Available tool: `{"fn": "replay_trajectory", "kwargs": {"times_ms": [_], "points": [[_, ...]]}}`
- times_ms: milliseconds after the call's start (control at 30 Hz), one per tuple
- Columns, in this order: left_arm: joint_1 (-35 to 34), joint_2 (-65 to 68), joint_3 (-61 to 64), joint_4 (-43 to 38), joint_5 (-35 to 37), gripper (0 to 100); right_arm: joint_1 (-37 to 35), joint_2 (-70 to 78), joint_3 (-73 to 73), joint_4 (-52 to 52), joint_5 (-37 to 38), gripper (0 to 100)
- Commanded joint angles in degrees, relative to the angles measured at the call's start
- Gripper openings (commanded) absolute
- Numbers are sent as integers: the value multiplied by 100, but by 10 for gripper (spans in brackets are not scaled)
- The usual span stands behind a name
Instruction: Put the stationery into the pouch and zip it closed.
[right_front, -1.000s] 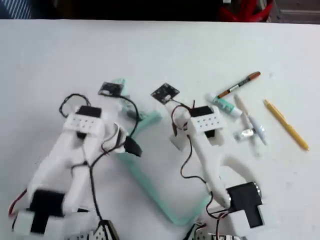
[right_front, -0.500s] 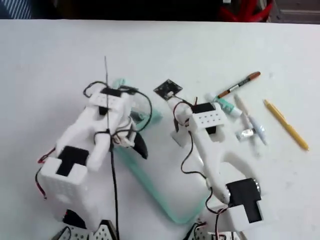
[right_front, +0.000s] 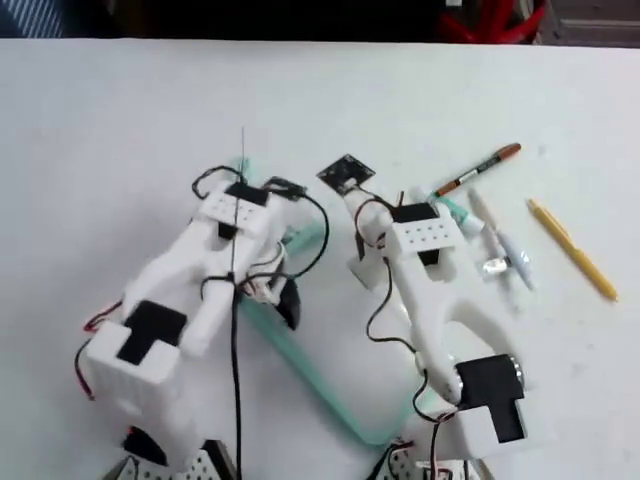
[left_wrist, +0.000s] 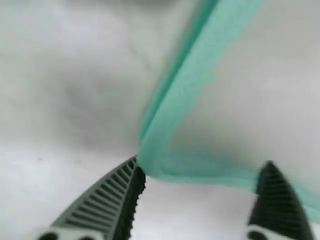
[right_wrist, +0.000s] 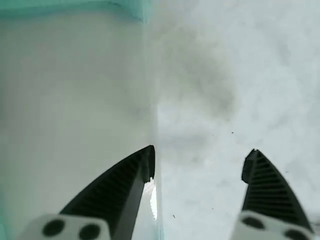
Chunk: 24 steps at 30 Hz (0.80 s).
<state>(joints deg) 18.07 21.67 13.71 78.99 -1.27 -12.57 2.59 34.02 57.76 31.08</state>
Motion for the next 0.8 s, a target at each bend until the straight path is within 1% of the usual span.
{"fn": "replay_trajectory", "kwargs": {"times_ms": [0, 33, 67, 133, 200, 300, 400, 533, 600, 633, 767], "points": [[426, -13, -466, 79, -79, 107, 171, 224, 0, -84, 53, 241], [426, -4, -527, 158, -79, 41, 171, 224, 0, -84, 53, 239], [435, 4, -580, 237, -88, 7, 180, 224, 9, -84, 53, 239], [435, 4, -756, 492, -88, 46, 189, 224, 9, -84, 53, 239], [400, -4, -1002, 703, -141, 17, 198, 224, 9, -84, 53, 238], [374, -48, -1468, 1055, -352, 20, 198, 215, 18, -66, 53, 238], [365, -57, -2110, 1407, -352, 22, 198, 180, 35, -48, 53, 238], [374, -57, -3174, 2084, -360, 22, 207, -40, 79, -48, 88, 237], [382, -66, -3684, 2356, -360, 22, 207, -338, 202, -40, 88, 237], [382, -127, -3807, 2365, -343, 22, 207, -567, 281, -48, 88, 237], [549, -910, -3807, 2356, -369, 22, 198, -1895, 659, -48, 44, 237]]}}
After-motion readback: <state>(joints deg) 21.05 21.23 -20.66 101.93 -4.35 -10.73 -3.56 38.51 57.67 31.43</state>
